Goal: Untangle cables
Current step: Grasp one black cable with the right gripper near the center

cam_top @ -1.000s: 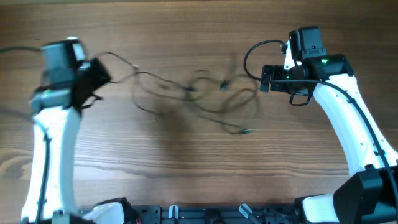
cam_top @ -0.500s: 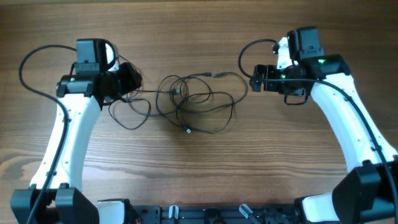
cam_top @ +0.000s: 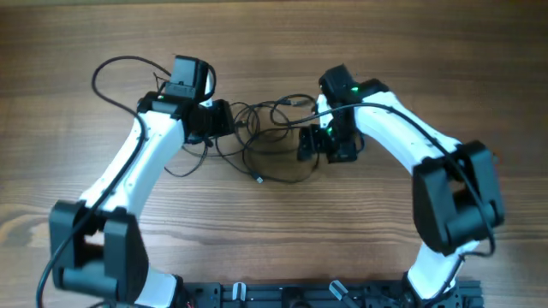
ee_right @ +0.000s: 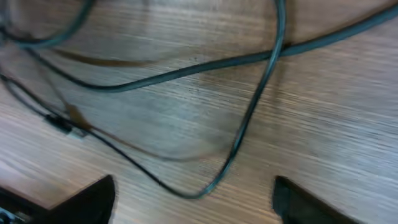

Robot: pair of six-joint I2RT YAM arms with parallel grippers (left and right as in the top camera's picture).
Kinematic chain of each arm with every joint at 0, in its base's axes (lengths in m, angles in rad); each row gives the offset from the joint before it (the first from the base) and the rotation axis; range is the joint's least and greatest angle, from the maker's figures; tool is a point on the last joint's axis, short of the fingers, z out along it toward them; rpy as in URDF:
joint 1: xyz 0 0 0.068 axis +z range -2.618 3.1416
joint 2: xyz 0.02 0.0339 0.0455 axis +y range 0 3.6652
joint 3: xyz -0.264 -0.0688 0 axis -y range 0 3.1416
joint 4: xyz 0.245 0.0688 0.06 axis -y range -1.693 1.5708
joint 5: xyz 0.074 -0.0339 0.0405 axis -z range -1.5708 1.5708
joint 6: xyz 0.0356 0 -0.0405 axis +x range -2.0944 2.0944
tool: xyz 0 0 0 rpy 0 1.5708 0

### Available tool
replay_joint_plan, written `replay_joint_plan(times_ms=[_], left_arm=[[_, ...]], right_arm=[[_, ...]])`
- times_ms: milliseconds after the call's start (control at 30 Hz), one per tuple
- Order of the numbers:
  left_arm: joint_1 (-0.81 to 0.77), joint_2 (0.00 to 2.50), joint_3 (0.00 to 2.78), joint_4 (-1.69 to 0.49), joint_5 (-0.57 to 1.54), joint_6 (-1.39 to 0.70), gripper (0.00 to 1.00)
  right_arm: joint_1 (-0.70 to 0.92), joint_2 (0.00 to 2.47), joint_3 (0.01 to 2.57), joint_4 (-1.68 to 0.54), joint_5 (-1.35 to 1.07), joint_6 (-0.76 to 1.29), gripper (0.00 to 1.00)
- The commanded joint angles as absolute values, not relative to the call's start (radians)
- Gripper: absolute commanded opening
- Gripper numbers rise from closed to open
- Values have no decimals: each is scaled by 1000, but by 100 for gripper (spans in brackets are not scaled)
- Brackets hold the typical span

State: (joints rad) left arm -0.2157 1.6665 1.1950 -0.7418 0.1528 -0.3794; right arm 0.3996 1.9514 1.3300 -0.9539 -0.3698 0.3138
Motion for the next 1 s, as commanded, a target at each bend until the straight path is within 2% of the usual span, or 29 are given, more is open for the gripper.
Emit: replay_joint_plan(times_ms=[0, 67, 100, 133, 267, 400, 433, 467, 500, 667, 800, 900, 967], left_arm=[[-232, 1748, 1192, -714, 137, -368, 58], [-236, 1793, 1192, -691, 137, -368, 60], [-238, 1816, 1192, -678, 137, -368, 61], [-238, 1832, 1192, -671, 137, -368, 61], [-239, 1881, 1192, -665, 137, -372, 61], [-239, 1903, 1191, -665, 137, -372, 61], [-239, 1903, 1191, -665, 137, -372, 61], [-239, 1903, 1191, -665, 137, -372, 61], [-239, 1903, 1191, -665, 137, -372, 61], [-239, 1903, 1188, -669, 137, -372, 61], [-239, 1903, 1175, -670, 137, -372, 61], [-239, 1903, 1175, -670, 137, -372, 61], [-239, 1903, 1175, -670, 137, -372, 61]], right_arm=[[408, 2011, 1320, -948, -405, 348, 73], [408, 2022, 1320, -943, -405, 353, 66], [408, 2022, 1320, -943, -403, 368, 57], [408, 2022, 1320, -942, -404, 370, 53], [410, 2022, 1313, -939, -401, 402, 41], [410, 2022, 1258, -899, -401, 443, 39], [410, 2022, 1238, -892, -402, 448, 30], [410, 2022, 1235, -890, -402, 444, 13], [410, 2022, 1235, -893, -406, 443, 4], [387, 1980, 1321, -1026, -388, 278, 4], [360, 1784, 1528, -1155, -382, 133, 4], [360, 1647, 1659, -1133, -382, 119, 4], [360, 1549, 1703, -1035, -382, 141, 4]])
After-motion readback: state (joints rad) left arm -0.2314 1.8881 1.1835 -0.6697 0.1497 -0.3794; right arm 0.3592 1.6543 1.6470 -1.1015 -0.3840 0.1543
